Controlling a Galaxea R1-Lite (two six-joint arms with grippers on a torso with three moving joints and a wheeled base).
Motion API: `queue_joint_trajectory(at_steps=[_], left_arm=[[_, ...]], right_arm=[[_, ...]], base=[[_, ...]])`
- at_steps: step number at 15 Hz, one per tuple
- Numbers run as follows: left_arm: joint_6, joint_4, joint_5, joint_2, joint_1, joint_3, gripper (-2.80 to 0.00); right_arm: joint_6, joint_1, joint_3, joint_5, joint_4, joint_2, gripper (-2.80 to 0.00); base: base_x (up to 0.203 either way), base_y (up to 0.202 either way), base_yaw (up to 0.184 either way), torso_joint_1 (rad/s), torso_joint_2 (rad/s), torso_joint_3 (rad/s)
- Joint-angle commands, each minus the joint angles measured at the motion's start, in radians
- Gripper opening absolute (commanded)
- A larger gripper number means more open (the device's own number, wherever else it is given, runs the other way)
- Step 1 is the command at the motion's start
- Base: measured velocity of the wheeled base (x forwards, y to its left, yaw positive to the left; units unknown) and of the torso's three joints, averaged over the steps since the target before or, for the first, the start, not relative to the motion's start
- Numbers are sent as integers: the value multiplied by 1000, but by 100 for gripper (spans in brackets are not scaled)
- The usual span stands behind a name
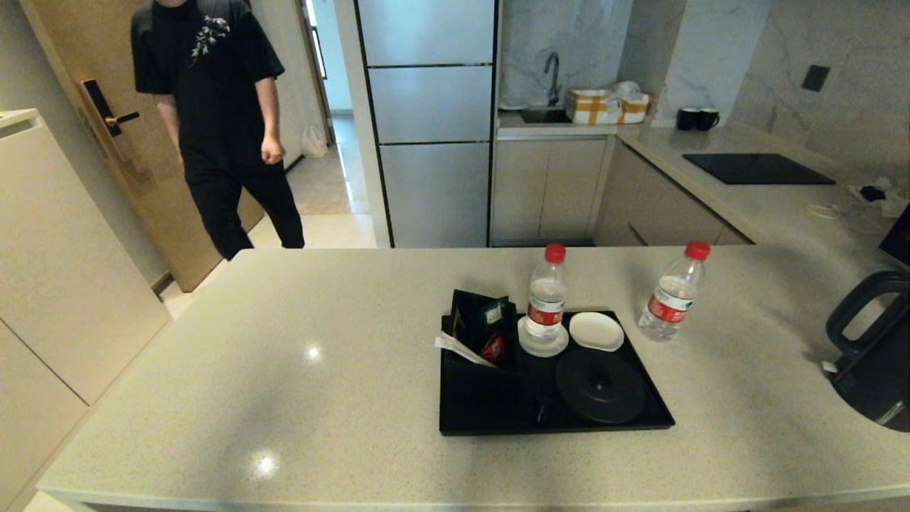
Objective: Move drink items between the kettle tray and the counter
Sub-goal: Return the bottled water to its original position
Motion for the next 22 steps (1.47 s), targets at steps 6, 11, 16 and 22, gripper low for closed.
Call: queue_joint_trajectory(at_steps=[6,11,16,22], left_arm=[[0,0,1,1,0,1,-280],[0,1,1,1,0,1,-280],[0,0,1,1,0,1,-280],[0,0,1,1,0,1,-280]], right_arm=[[83,4,277,43,-435,-36,-280],[93,4,278,41,-436,-36,-280],[99,4,278,40,-437,-36,-280],[105,4,278,34,-439,-37,-280]], base=[[0,0,0,0,0,0],[0,0,0,0,0,0],[0,0,0,0,0,0],[0,0,0,0,0,0]])
